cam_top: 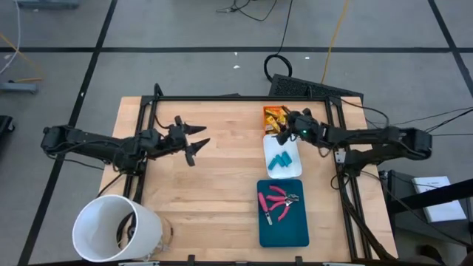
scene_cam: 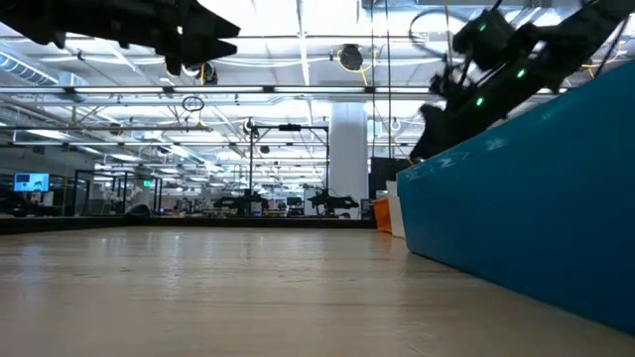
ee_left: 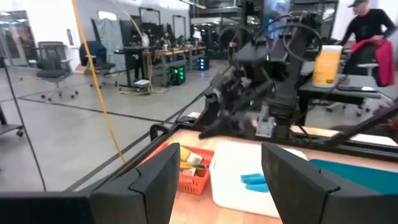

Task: Pick & Place School Supplies
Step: Return to Home Position

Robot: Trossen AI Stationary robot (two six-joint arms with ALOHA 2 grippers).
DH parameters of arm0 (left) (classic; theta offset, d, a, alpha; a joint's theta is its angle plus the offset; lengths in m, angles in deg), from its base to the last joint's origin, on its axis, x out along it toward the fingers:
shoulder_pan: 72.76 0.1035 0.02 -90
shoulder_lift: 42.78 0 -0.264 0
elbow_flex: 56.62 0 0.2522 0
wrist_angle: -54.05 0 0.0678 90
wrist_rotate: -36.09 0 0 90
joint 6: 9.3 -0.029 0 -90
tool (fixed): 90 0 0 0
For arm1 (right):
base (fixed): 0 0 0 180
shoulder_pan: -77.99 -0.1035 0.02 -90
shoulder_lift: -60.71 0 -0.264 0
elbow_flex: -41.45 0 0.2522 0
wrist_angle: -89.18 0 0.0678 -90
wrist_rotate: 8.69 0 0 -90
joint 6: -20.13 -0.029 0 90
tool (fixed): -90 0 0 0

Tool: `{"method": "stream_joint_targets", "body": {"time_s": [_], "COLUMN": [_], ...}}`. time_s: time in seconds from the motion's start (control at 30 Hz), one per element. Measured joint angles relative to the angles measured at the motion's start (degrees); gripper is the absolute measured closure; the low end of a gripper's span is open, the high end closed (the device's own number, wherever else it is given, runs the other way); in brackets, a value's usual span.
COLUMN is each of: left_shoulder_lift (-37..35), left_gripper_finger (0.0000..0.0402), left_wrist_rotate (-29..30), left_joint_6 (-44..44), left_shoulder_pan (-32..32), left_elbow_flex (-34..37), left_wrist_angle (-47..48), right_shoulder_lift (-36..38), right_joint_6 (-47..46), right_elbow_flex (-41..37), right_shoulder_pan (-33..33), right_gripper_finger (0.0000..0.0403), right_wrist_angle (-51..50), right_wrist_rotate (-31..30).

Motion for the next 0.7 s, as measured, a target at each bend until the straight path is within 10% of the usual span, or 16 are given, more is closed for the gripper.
{"method": "stream_joint_targets", "body": {"time_s": [0.33,0.7], "left_shoulder_lift": [-17.8,-32.1], "left_gripper_finger": [0.0172,0.0172], "left_wrist_rotate": [0.0,2.5], "left_joint_6": [-3.9,6.0], "left_shoulder_pan": [-3.9,-4.1], "left_elbow_flex": [0.0,0.0], "left_wrist_angle": [20.7,51.0], "right_shoulder_lift": [24.6,39.8], "right_joint_6": [-1.1,-0.9], "right_elbow_flex": [0.0,-1.1], "right_shoulder_pan": [-4.0,-4.8], "right_gripper_finger": [0.0204,0.0205], "right_wrist_angle": [-13.7,-32.1], "right_wrist_rotate": [18.5,19.1]}}
